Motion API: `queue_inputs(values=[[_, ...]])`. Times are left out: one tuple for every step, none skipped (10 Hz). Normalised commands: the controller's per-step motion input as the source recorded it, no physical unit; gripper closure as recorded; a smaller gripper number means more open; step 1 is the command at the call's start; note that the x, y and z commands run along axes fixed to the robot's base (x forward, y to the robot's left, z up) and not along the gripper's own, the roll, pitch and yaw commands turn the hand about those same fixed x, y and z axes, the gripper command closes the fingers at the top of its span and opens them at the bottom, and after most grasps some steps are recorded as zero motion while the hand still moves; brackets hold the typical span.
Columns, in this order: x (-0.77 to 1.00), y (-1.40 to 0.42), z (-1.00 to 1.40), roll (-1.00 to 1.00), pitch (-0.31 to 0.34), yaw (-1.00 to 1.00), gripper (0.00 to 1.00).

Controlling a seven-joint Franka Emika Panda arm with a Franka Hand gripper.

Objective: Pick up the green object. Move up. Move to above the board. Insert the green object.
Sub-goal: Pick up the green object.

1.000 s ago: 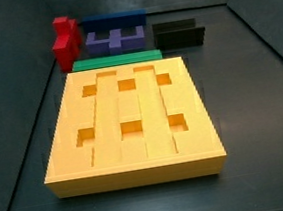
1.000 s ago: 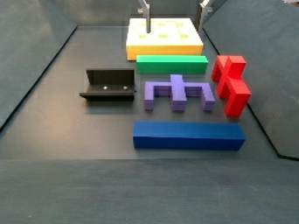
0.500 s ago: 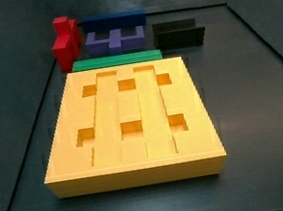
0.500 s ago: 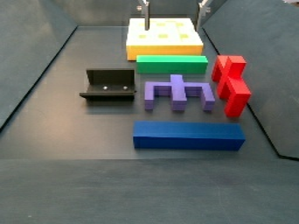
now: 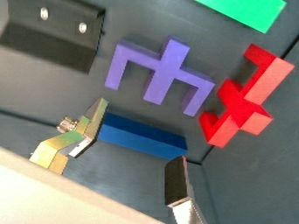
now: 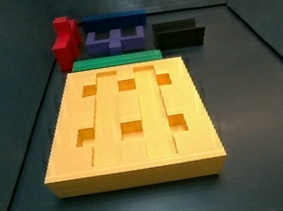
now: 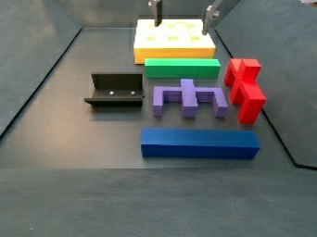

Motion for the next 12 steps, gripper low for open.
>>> queue_inputs(values=[[0.19,-0.41,0.0,0.05,0.0,-0.66,0.0],[0.02,-0.33,0.0,0.03,0.0,-0.87,0.0],[0.01,-0.24,0.0,0.0,0.0,-0.94,0.0],[0.01,-0.2,0.0,0.0,0.0,-0.97,0.0],[0.0,-0.17,0.0,0.0,0.0,-0.98,0.0],[0.0,-0.17,0.0,0.0,-0.003,-0.98,0.0],[0.0,-0.2,-0.09,0.0,0.0,-0.97,0.0],[0.17,-0.32,-0.22,0.09,0.019,-0.41,0.0],[0.09,-0.49,-0.43,0.11,0.0,-0.57,0.0],[0.0,-0.35,-0.42,0.08,0.0,-0.84,0.0],[0.0,-0.21,-0.41,0.04,0.0,-0.95,0.0],[0.0,-0.09,-0.39,0.06,0.0,-1.0,0.0]])
